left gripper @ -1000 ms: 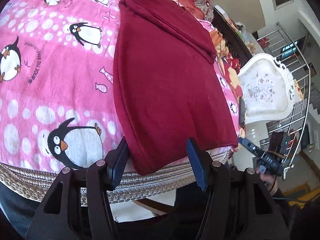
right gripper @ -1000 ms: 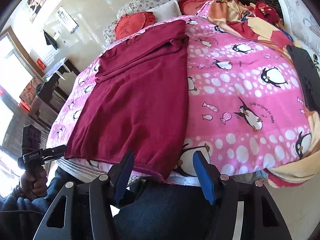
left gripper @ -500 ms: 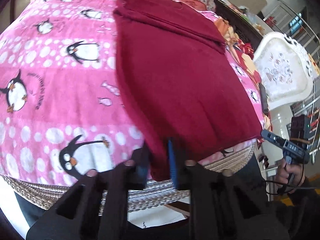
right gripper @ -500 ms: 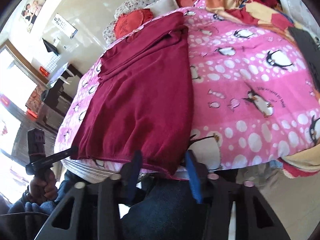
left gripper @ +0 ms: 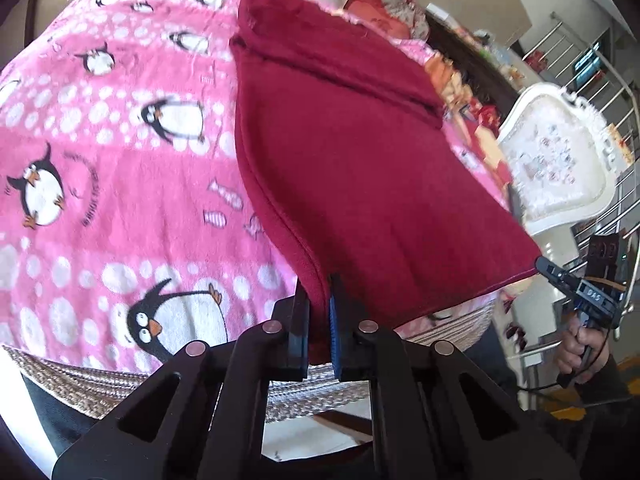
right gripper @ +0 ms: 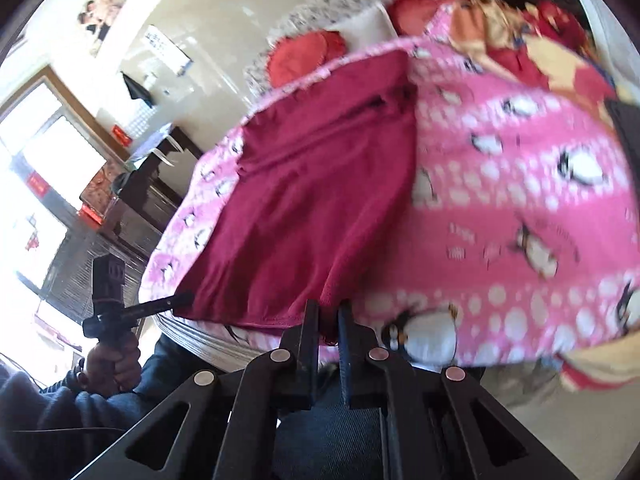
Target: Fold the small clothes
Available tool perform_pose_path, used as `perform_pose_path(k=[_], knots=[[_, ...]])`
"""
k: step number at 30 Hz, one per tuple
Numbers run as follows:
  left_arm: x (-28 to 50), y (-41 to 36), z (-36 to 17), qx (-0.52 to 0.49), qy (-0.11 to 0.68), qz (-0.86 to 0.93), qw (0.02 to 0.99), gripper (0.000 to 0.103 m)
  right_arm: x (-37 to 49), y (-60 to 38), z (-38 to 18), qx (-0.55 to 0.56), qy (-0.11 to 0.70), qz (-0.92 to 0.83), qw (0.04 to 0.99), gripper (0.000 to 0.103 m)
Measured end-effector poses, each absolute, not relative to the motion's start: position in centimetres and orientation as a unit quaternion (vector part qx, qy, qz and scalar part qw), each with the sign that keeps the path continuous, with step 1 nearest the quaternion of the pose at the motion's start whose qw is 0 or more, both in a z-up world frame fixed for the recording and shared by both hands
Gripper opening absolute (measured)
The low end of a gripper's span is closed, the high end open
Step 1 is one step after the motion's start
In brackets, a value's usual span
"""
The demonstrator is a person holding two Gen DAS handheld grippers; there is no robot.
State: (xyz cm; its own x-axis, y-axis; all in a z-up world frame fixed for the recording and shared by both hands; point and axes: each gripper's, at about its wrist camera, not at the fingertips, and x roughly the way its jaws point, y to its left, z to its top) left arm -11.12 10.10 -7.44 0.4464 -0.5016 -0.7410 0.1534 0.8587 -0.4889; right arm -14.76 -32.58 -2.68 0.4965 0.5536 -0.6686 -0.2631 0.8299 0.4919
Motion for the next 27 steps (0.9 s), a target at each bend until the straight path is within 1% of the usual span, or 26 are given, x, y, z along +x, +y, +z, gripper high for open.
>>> perform_pose_path(k=[9,12,16,21,25,27], knots=[[-12.5,13.1,-4.8,-0.217,0.464,-0.200,0.835,0.006,-15.9,-32.6,0.3,0.158,0.430,0.275,0.845,0.008],[-12.4,13.0,-3.2,-0.223,0.447,-0.213,0.840,0.006,-15.8,-33.2,1.9,0.161,0.413,0.280,0.851,0.008],[-12.6,12.2,-1.5,-0.212,0.432,-0.234,0.845,0.006,-16.3,-32.6,3.9,0.132,0.408,0.296,0.854,0.008],[-13.8,13.3,-2.0,-0.214,0.447,-0.226,0.839,0.006,-17.9,-31.7,4.1,0.109,0.429,0.312,0.841,0.008],[-15.6,14.5,-1.9,-0.227,0.454,-0.223,0.832,0.006,-19.6,-31.7,3.7,0.115,0.447,0.317,0.828,0.008],[-16.3,14.3,-1.1,-0.227,0.449,-0.229,0.833,0.006,-19.9,-32.1,3.9,0.122,0.444,0.314,0.830,0.008]])
